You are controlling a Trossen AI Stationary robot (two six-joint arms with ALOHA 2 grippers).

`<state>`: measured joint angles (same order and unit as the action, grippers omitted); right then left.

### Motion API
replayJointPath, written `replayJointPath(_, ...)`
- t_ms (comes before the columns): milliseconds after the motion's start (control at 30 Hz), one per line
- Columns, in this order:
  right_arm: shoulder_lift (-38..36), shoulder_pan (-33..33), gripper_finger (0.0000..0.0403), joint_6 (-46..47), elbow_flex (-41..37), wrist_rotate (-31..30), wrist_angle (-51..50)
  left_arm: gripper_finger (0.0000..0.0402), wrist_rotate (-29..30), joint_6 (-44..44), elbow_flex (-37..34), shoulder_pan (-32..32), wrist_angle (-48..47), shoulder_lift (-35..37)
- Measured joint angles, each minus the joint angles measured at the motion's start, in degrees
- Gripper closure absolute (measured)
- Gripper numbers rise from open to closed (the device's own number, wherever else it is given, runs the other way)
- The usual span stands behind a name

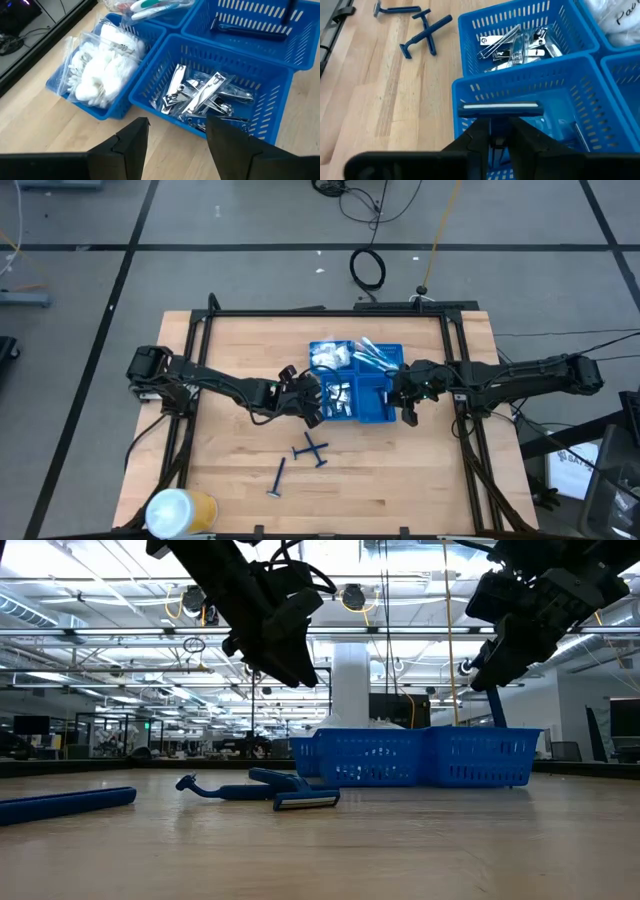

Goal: Pick & Place Travel size toiletries
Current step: Put the blue razor into the bottom right blue basket

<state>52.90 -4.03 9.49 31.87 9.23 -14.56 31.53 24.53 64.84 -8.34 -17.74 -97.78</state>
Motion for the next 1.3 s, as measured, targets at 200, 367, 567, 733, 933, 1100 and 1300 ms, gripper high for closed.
replayJointPath(200, 0.00, 0.00, 0.0280, -0.08, -0.01, -0.24, 0.54, 0.0206, 0.00, 0.00, 0.00, 0.00, 0.02, 0.00)
replayJointPath(367, 0.00, 0.00, 0.0227, 0.16, -0.01, -0.28, 2.69, 0.0206, -0.02, 0.04, 0.00, 0.00, 0.02, 0.00)
replayJointPath(567, -0.01, 0.00, 0.0188, 0.31, -0.02, -0.25, 3.16, 0.0206, -0.02, 0.13, 0.00, 0.00, 0.02, 0.00)
replayJointPath(733, 0.00, 0.00, 0.0169, 0.34, -0.02, -0.23, 3.19, 0.0206, -0.02, 0.22, 0.02, 0.00, 0.02, 0.00)
replayJointPath(933, 0.00, -0.78, 0.0169, 6.18, -0.02, -13.58, 2.13, 0.0206, -0.04, 0.59, 0.02, 0.00, 0.02, 0.00)
replayJointPath(1100, 0.00, -0.97, 0.0176, 4.82, -0.02, -9.29, 2.64, 0.0206, -0.04, 1.27, 0.03, -0.01, 0.03, -0.03)
replayJointPath(1300, -0.02, -1.15, 0.0175, 4.20, -0.02, -9.11, 3.60, 0.0206, -1.17, 1.29, 0.09, -0.02, -0.07, -0.52)
